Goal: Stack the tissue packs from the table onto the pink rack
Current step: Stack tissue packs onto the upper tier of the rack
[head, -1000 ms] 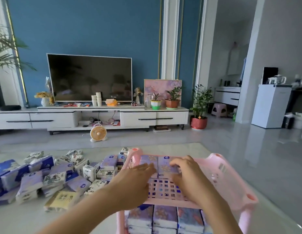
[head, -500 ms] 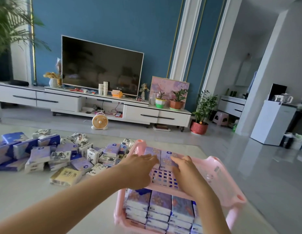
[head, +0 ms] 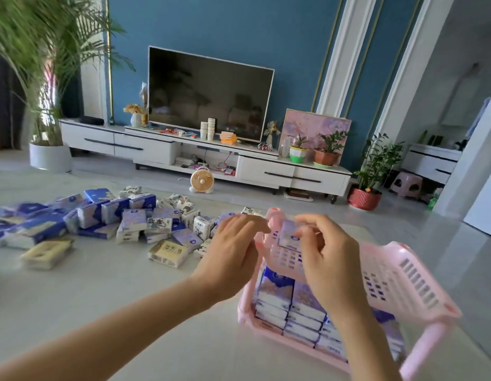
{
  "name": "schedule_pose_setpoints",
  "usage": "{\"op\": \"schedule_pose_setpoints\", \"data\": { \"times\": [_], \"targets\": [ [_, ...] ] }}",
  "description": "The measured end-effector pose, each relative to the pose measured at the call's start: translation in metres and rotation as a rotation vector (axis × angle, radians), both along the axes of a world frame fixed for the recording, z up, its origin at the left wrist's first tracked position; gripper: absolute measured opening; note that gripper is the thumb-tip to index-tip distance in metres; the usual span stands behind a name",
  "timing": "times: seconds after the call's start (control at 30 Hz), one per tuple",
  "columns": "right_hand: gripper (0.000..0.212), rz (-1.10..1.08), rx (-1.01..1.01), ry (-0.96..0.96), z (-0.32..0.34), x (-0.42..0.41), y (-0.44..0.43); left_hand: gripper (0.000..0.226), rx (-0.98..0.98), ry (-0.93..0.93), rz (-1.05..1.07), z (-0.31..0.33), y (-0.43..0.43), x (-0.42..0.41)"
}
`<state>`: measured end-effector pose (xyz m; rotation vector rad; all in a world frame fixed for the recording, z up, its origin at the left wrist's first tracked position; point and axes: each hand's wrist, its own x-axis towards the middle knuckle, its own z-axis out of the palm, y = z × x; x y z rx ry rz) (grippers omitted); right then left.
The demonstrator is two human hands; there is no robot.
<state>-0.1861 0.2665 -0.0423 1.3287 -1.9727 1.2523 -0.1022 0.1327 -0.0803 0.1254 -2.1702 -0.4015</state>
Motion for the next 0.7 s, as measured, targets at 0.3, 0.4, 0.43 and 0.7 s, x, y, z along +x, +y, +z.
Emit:
{"op": "schedule_pose_setpoints", "data": {
  "times": [0.3, 0.4, 0.43, 0.7],
  "targets": [
    [0.027, 0.375, 0.432, -0.174, -0.096, 0.083, -0.081, 0.038, 0.182, -0.266, 0.294, -0.107, -0.09, 0.097],
    [0.036, 0.331, 0.507, -0.253, -0.125, 0.083, -0.104, 0.038, 0.181, -0.352, 0.353, -0.123, -0.104, 0.106],
    [0.039, 0.299, 0.485, -0.286, -0.131, 0.082, -0.112, 0.037, 0.171, -0.365, 0.366, -0.125, -0.106, 0.106],
    [0.043, -0.066, 0.13, -0.356, -0.145, 0.052, -0.164, 0.034, 0.021, -0.211, 0.355, -0.114, -0.142, 0.05]
  ]
}}
